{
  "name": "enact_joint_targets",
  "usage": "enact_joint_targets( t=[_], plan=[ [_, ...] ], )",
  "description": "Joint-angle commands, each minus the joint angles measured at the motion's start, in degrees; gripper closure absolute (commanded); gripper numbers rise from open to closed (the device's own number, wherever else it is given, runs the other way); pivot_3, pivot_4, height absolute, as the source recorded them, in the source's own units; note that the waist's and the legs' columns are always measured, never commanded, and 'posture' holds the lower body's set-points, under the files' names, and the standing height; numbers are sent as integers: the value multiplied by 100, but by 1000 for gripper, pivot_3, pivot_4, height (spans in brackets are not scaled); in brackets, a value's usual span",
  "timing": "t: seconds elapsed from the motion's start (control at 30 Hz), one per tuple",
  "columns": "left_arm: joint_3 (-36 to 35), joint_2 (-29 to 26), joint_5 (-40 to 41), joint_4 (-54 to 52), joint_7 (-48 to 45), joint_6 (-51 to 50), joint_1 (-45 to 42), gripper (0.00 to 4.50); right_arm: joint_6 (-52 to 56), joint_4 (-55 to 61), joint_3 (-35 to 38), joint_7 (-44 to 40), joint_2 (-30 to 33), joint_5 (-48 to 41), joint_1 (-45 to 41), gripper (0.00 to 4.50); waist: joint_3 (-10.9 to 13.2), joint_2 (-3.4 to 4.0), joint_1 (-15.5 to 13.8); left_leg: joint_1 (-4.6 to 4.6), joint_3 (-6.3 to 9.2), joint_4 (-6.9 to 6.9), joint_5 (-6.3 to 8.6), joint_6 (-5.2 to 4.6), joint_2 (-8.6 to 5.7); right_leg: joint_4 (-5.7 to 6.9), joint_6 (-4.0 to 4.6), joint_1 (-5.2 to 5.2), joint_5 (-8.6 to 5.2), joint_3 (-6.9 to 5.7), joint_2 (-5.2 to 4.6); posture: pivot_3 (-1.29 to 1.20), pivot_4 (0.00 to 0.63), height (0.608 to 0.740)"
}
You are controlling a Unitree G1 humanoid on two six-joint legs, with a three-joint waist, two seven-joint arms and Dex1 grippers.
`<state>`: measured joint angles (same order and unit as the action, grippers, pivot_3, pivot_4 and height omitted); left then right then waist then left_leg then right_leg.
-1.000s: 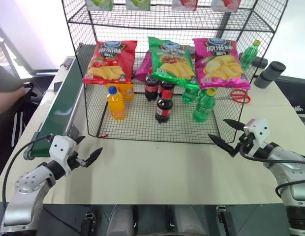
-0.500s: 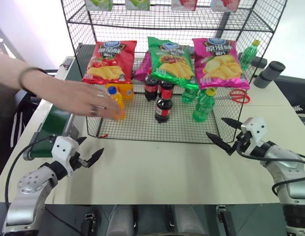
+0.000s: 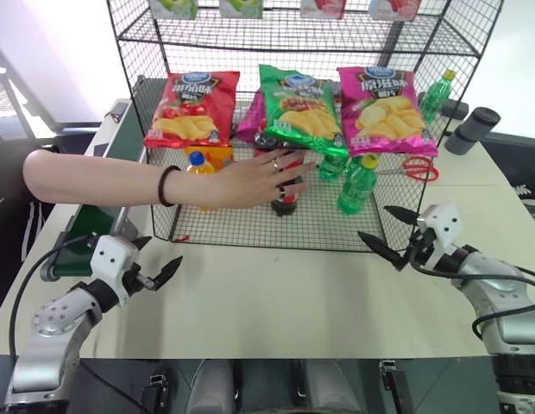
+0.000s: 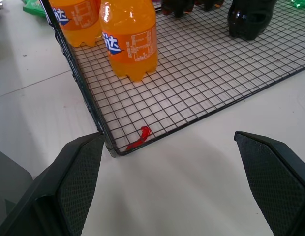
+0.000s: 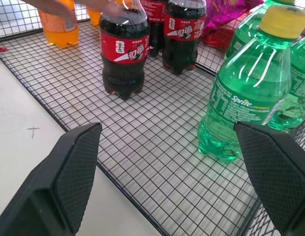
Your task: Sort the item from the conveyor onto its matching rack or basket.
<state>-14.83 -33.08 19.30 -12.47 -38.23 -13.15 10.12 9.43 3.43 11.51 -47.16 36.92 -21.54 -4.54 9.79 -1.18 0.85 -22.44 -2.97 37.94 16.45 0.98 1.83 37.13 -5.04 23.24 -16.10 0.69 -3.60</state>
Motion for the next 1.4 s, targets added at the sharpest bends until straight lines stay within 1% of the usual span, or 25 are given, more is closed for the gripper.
enact_joint_targets(
  t=[0.03, 0.5, 1.23, 1.33, 1.4],
  plan=[
    [-133, -14, -1, -204, 66, 77, 44, 0, -164, -37, 67, -48, -14, -17, -111, 42, 0, 0, -6, 0, 0, 0, 0, 0, 0, 0, 0, 0, 0, 0, 0, 0, 150, 740],
    [-28, 24, -23, -106, 93, 130, -77, 0, -208, -17, 90, -44, 6, -11, -72, 42, 0, 0, -11, 0, 0, 2, 0, 0, -1, 1, -3, -2, 1, -1, 2, 0, 150, 740],
    [-74, 149, 38, -73, 248, 137, -162, 0, -314, -349, 0, -94, -20, 82, -508, 42, 0, 0, -9, 1, -1, 6, 0, -1, -1, 5, -6, -2, 3, -1, 6, 0, 150, 740],
    [-214, 180, 180, -129, 285, 50, -125, 0, -291, -272, -2, -79, -37, 48, -460, 42, 0, 0, -7, 1, -1, 7, 0, -1, 0, 6, -6, -2, 3, -1, 6, 0, 150, 740],
    [-476, 204, 338, -120, 375, 6, -131, 0, -290, -218, -18, -69, -66, 38, -421, 42, 0, 0, -5, 1, -1, 6, 0, 0, 0, 6, -6, -2, 3, -1, 6, 0, 150, 740]
  ],
)
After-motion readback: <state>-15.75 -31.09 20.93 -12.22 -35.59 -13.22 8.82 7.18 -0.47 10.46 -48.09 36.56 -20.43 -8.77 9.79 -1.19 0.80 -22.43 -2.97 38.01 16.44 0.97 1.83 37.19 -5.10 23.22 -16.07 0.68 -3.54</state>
